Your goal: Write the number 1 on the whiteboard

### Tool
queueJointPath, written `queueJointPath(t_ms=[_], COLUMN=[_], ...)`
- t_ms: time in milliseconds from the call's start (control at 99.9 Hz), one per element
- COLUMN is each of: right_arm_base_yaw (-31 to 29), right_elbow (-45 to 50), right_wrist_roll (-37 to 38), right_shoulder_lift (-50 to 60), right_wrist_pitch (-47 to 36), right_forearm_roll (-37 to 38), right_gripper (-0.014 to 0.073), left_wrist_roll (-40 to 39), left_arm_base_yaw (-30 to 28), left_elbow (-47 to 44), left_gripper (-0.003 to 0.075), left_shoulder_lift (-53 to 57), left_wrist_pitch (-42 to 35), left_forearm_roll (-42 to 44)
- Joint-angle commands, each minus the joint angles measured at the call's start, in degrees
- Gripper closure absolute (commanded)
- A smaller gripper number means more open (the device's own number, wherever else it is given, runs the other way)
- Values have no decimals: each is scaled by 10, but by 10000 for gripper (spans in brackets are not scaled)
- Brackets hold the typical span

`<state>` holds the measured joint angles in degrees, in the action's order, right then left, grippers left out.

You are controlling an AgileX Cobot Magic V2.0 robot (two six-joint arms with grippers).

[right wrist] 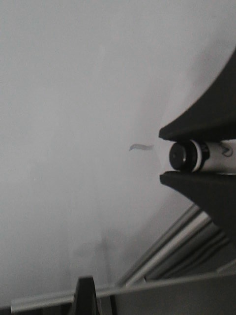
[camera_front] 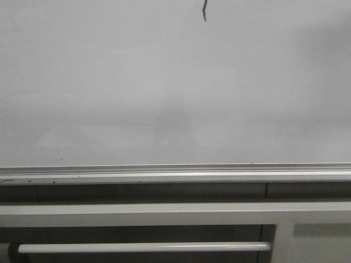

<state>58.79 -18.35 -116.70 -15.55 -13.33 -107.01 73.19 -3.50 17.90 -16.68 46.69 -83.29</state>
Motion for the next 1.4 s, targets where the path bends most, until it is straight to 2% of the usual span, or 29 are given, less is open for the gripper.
queueJointPath(t_ms=[0, 160, 340, 410, 561, 631, 961, 1121, 1392], right_arm_base_yaw=[-4, -4, -4, -4, -4, -4, -4, -4, -4], right_elbow=[-61, -161, -263, -289, -326, -336, -369, -370, -370], right_wrist_roll=[2, 2, 2, 2, 2, 1, -3, -4, -7], right_shoulder_lift=[-85, -234, -337, -365, -412, -427, -477, -496, -498], right_wrist_pitch=[103, 233, 296, 324, 357, 371, 425, 487, 493], right_forearm_roll=[2, 2, 2, 2, 0, -1, -1, -1, -1], right_gripper=[637, 637, 637, 637, 637, 637, 637, 637, 637], left_wrist_roll=[2, 3, 14, 14, 14, 14, 14, 14, 14], left_arm_base_yaw=[-2, -2, 1, 3, 16, 24, 82, 86, 86], left_elbow=[54, 103, 119, 120, 120, 120, 120, 120, 120], left_gripper=[741, 740, 730, 676, 466, 412, 407, 407, 407], left_shoulder_lift=[-39, -79, -85, -85, -85, -85, -87, -87, -87], left_wrist_pitch=[69, 151, 200, 218, 227, 227, 214, 218, 224], left_forearm_roll=[-38, -37, -36, -36, -36, -36, -36, -47, -58])
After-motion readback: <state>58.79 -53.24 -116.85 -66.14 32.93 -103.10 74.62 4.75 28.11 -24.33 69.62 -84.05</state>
